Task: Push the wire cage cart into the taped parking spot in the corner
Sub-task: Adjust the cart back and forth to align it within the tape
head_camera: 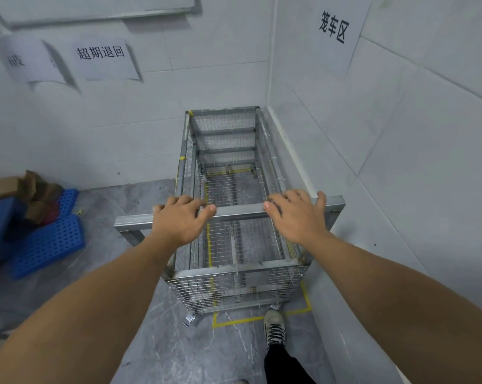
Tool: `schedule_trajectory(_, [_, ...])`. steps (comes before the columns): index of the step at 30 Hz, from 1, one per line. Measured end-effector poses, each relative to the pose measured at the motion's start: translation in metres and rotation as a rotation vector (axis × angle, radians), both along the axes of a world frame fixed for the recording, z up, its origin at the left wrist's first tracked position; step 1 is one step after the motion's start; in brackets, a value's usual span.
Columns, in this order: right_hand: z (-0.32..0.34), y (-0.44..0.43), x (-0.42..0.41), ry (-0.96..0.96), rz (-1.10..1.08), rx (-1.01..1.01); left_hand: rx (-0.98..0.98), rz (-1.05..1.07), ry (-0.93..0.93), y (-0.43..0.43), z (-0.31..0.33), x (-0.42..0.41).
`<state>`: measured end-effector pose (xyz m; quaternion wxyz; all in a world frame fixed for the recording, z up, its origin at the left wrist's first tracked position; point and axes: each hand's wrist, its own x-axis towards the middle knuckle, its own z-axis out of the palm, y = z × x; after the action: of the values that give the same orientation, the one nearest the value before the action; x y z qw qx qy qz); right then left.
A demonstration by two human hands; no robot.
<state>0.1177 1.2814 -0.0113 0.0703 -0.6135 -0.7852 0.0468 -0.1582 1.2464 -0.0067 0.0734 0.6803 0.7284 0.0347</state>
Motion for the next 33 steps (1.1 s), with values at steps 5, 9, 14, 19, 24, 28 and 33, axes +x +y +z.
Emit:
schedule_trajectory(5, [0.000, -0.001, 0.005, -0.028, 0.051, 0.018, 0.022, -0.009, 0.002, 0.000, -0.002, 0.000])
schedule_trajectory(9, [-0.001, -0.002, 0.008, -0.054, 0.084, 0.032, 0.031, -0.030, -0.003, -0.002, -0.002, -0.003])
schedule_trajectory(14, [-0.004, -0.003, 0.007, -0.067, 0.070, 0.048, 0.016, -0.032, 0.000, -0.005, 0.000, -0.001])
schedule_trajectory(19, [-0.004, -0.004, 0.008, -0.084, 0.058, 0.061, 0.008, -0.054, 0.009, -0.004, -0.001, -0.001])
schedule_trajectory(24, [-0.004, -0.003, 0.007, -0.090, 0.058, 0.061, 0.001, -0.097, 0.063, -0.003, 0.000, -0.003])
schedule_trajectory(28, [-0.005, -0.001, 0.009, -0.109, 0.067, 0.060, -0.018, -0.087, 0.111, -0.003, 0.003, 0.001])
schedule_trajectory(33, [-0.009, 0.001, 0.013, -0.102, 0.077, 0.083, -0.009, -0.069, 0.115, -0.005, 0.006, 0.007])
